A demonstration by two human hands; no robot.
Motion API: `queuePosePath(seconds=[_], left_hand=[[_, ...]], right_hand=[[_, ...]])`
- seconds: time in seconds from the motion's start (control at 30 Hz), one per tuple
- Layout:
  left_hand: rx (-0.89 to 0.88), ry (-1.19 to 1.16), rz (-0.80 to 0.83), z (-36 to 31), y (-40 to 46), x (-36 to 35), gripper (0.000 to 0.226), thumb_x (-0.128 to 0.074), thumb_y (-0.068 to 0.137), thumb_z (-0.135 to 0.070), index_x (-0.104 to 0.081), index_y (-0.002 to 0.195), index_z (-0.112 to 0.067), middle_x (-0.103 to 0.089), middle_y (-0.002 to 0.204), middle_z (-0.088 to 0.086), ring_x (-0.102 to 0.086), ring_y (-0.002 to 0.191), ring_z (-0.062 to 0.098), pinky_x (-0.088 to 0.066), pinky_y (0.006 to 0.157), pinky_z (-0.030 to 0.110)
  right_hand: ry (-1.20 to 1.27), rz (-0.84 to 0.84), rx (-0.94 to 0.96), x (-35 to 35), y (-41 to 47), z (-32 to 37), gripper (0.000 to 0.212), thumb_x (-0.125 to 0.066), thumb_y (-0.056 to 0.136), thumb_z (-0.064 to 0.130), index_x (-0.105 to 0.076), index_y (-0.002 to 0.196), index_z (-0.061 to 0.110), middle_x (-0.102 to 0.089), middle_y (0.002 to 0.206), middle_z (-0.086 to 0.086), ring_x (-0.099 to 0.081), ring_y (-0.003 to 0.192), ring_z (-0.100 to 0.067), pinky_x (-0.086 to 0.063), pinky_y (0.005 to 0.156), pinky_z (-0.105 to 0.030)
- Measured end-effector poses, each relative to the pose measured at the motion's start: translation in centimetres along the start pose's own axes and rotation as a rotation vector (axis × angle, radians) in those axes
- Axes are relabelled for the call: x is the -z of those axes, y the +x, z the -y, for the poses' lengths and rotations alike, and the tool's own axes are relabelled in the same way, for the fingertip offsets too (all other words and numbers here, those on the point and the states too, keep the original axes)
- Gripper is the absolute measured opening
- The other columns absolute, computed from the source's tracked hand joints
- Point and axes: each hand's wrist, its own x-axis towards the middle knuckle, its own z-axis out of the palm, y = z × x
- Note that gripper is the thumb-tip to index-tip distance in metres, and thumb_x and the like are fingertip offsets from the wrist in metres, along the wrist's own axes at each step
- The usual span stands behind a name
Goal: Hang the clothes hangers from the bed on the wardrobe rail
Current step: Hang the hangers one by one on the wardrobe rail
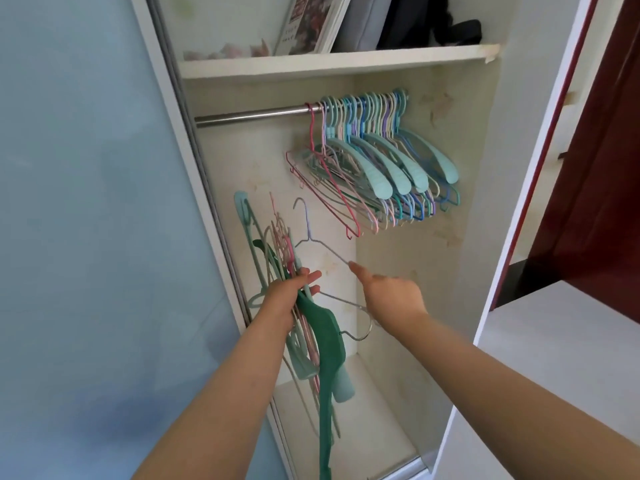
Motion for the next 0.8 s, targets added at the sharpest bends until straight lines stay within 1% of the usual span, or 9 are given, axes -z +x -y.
queuePosePath(seconds=[0.1, 0.2, 0.23, 0.33, 0.43, 0.5, 0.63, 0.73, 0.8], left_hand=[[-0.033, -0.008, -0.028, -0.7, -0.2, -0.3, 0.010, -0.059, 0.095, -0.018, -0.065, 0.101, -0.012, -0.071, 0.108, 0.001, -0.066, 0.087, 0.014, -0.052, 0.064, 0.025], [-0.072, -0.050, -0.067, -1.5, -0.1, -0.7, 0.005, -0.064, 0.092, -0.018, -0.066, 0.092, -0.013, -0.071, 0.108, 0.002, -0.067, 0.087, 0.016, -0.052, 0.060, 0.023], [-0.078, -0.072, -0.082, -1.8, -0.1, -0.9, 0.006, -0.067, 0.089, -0.016, -0.066, 0.094, -0.012, -0.071, 0.108, 0.003, -0.068, 0.086, 0.017, -0.053, 0.062, 0.025], [-0.093, -0.124, -0.102, -2.7, 0.1, -1.2, 0.025, -0.071, 0.085, -0.011, -0.066, 0.108, -0.006, -0.071, 0.108, 0.004, -0.069, 0.080, 0.016, -0.058, 0.064, 0.028], [-0.088, -0.173, -0.099, -3.2, 0.4, -1.3, 0.022, -0.070, 0.086, -0.013, -0.067, 0.107, -0.007, -0.072, 0.105, 0.003, -0.070, 0.083, 0.017, -0.059, 0.065, 0.029], [-0.080, -0.183, -0.082, -3.3, 0.6, -1.2, 0.017, -0.067, 0.089, -0.015, -0.067, 0.105, -0.010, -0.072, 0.106, 0.002, -0.070, 0.088, 0.017, -0.057, 0.070, 0.031], [-0.086, -0.194, -0.019, -3.1, 0.5, -1.0, 0.006, -0.060, 0.094, -0.013, -0.064, 0.097, -0.016, -0.070, 0.109, 0.002, -0.067, 0.092, 0.017, -0.052, 0.068, 0.030], [-0.076, -0.195, 0.001, -3.1, 0.5, -1.0, 0.008, -0.060, 0.094, -0.015, -0.064, 0.101, -0.015, -0.069, 0.106, 0.002, -0.067, 0.087, 0.015, -0.052, 0.067, 0.030], [-0.065, -0.185, -0.010, -2.9, 0.6, -0.9, 0.014, -0.064, 0.092, -0.017, -0.066, 0.104, -0.011, -0.067, 0.097, 0.002, -0.067, 0.082, 0.014, -0.054, 0.066, 0.031]], right_hand=[[-0.035, -0.115, -0.035, 3.1, 2.1, 0.4, 0.083, -0.042, 0.083, -0.006, -0.006, 0.152, 0.023, -0.036, 0.064, 0.002, -0.035, 0.047, -0.018, -0.024, 0.043, -0.025], [-0.079, -0.248, -0.096, 6.0, 4.4, 0.2, 0.074, -0.048, 0.080, -0.006, -0.020, 0.146, 0.013, -0.035, 0.059, 0.003, -0.032, 0.042, -0.016, -0.021, 0.042, -0.023], [-0.098, -0.294, -0.102, 7.0, 5.3, 0.1, 0.071, -0.049, 0.079, -0.006, -0.024, 0.143, 0.011, -0.036, 0.059, 0.003, -0.032, 0.042, -0.016, -0.021, 0.042, -0.023], [-0.101, -0.381, -0.103, 9.8, 7.8, 0.2, 0.065, -0.050, 0.080, -0.006, -0.029, 0.139, 0.009, -0.048, 0.066, -0.002, -0.038, 0.046, -0.021, -0.024, 0.043, -0.025], [-0.086, -0.374, -0.078, 11.9, 10.5, 0.6, 0.063, -0.048, 0.080, -0.008, -0.030, 0.138, 0.007, -0.056, 0.072, -0.007, -0.041, 0.047, -0.022, -0.032, 0.047, -0.027], [-0.062, -0.334, -0.074, 12.2, 11.7, 0.9, 0.061, -0.046, 0.081, -0.008, -0.032, 0.138, 0.008, -0.063, 0.080, -0.010, -0.047, 0.056, -0.026, -0.038, 0.052, -0.030], [-0.027, -0.274, -0.098, 10.4, 12.2, 0.2, 0.056, -0.044, 0.084, -0.006, -0.035, 0.137, 0.010, -0.067, 0.091, -0.013, -0.060, 0.072, -0.033, -0.041, 0.058, -0.033], [0.062, -0.256, -0.194, 8.9, 12.0, -1.3, 0.066, -0.042, 0.088, -0.001, -0.024, 0.147, 0.019, -0.066, 0.101, -0.014, -0.064, 0.086, -0.034, -0.041, 0.061, -0.032], [0.137, -0.259, -0.261, 7.9, 11.3, -2.0, 0.068, -0.043, 0.091, 0.006, -0.016, 0.151, 0.024, -0.059, 0.117, -0.014, -0.061, 0.097, -0.035, -0.043, 0.064, -0.035]])
